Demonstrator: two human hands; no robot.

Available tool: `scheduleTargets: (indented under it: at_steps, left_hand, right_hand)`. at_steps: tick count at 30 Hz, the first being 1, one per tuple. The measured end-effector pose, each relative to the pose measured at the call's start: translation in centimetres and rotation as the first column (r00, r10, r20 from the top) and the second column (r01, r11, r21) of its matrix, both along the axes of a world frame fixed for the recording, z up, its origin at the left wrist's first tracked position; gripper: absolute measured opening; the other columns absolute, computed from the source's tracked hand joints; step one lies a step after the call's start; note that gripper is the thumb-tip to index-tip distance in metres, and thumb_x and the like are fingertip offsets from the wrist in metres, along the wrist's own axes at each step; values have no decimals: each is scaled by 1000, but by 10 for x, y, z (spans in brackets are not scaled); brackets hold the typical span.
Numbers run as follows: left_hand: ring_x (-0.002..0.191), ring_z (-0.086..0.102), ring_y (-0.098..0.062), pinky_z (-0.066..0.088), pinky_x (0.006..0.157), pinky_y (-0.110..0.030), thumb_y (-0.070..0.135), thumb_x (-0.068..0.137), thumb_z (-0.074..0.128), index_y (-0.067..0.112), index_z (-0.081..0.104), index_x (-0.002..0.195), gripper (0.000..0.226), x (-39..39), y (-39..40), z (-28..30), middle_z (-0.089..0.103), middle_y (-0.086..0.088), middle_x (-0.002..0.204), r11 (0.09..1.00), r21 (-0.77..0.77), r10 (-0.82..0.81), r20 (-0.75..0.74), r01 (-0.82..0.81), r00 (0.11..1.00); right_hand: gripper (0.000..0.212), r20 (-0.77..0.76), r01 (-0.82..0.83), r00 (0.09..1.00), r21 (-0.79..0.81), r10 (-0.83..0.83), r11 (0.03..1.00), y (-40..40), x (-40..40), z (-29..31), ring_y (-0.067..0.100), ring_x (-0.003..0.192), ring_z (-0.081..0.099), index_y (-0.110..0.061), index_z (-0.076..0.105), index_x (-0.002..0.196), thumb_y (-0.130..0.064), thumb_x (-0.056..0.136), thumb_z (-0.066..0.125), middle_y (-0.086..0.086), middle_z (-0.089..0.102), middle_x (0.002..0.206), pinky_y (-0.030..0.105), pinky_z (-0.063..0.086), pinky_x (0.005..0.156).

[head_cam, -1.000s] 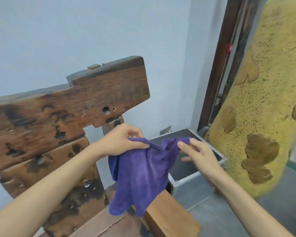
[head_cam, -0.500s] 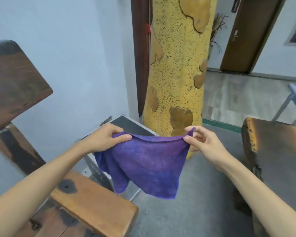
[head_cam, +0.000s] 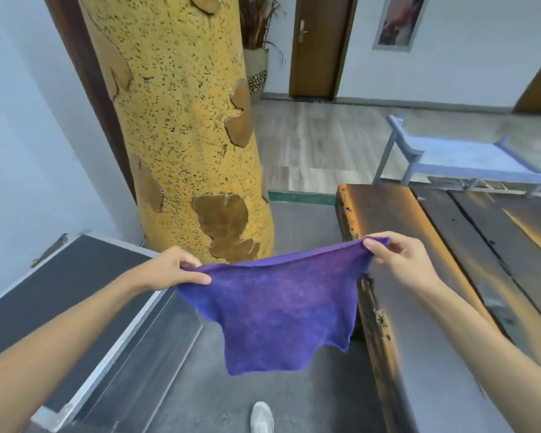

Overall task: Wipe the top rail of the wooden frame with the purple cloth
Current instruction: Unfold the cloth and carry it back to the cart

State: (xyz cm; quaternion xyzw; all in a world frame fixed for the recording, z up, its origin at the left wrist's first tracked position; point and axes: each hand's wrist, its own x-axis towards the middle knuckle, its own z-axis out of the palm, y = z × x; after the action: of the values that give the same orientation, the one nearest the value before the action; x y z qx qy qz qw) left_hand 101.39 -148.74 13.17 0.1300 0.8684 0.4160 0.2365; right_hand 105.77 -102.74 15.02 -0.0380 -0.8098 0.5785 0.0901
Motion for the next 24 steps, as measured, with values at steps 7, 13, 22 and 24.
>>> scheduleTargets:
  at_steps: [7, 13, 22, 24]
  left_hand:
    - [82, 66, -26, 50, 80, -39, 16, 83, 77, 8, 78, 90, 11, -153, 70, -8, 74, -26, 97, 851, 408, 334, 66, -331, 940]
    - [74, 63, -12, 49, 72, -32, 19, 95, 66, 16, 74, 87, 11, -280, 149, 23, 73, 5, 78, 804, 514, 370, -37, -300, 928]
    - [64, 43, -11, 34, 55, -23, 17, 101, 51, 9, 60, 87, 18, -464, 277, 58, 52, -8, 77, 776, 566, 455, -195, -279, 869]
    - [67, 42, -16, 31, 57, -30, 15, 100, 51, 12, 57, 78, 23, -503, 299, 59, 49, -12, 76, 751, 581, 474, -143, -314, 869]
  right_hand:
    - [12, -12, 227, 974, -41, -228, 973, 61, -109, -5, 1, 72, 67, -23, 73, 96, -25, 100, 63, -10, 74, 78, 18, 56, 61]
    - [10, -68, 396, 913, -74, -401, 915, 95, -197, 10, -3, 69, 67, -26, 68, 97, -24, 102, 60, 2, 70, 86, 18, 56, 55]
    - [14, -112, 474, 866, -129, -488, 871, 167, -340, 14, 1, 71, 64, -39, 66, 90, -34, 100, 59, -18, 69, 74, 32, 62, 63]
    - [17, -119, 473, 864, -146, -490, 869, 179, -370, 13, 0, 68, 64, -43, 66, 87, -35, 100, 58, -18, 69, 71, 28, 60, 57]
